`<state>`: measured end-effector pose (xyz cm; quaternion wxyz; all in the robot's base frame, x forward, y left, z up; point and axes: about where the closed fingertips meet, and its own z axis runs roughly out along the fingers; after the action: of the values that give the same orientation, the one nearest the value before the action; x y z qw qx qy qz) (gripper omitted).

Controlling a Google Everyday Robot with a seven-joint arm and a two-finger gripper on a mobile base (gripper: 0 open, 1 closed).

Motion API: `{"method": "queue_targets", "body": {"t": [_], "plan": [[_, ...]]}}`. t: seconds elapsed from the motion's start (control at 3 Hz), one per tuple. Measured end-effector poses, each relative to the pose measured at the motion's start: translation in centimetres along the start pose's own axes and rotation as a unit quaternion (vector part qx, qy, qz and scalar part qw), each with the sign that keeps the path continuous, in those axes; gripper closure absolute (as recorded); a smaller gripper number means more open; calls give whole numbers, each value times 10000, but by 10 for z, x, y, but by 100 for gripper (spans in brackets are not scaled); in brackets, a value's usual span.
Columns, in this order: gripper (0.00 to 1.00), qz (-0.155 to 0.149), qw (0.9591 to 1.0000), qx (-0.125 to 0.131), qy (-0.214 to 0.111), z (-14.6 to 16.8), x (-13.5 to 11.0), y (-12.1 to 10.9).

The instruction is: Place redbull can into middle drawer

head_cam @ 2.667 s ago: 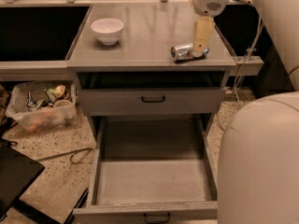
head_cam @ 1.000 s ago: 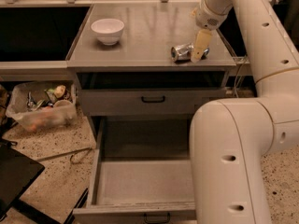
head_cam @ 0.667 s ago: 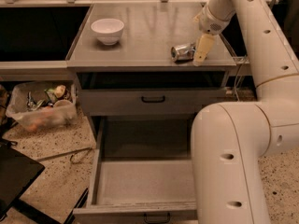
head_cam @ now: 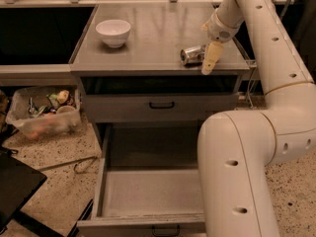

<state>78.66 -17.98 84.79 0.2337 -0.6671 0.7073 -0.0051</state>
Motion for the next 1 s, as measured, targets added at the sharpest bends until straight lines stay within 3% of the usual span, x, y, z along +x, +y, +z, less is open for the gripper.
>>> {"method": "queue_targets", "body": {"t": [0.33, 1.0], "plan": [[19, 0, 10000, -1, 0, 0, 0, 0], [65, 0, 10000, -1, 0, 0, 0, 0]]}}
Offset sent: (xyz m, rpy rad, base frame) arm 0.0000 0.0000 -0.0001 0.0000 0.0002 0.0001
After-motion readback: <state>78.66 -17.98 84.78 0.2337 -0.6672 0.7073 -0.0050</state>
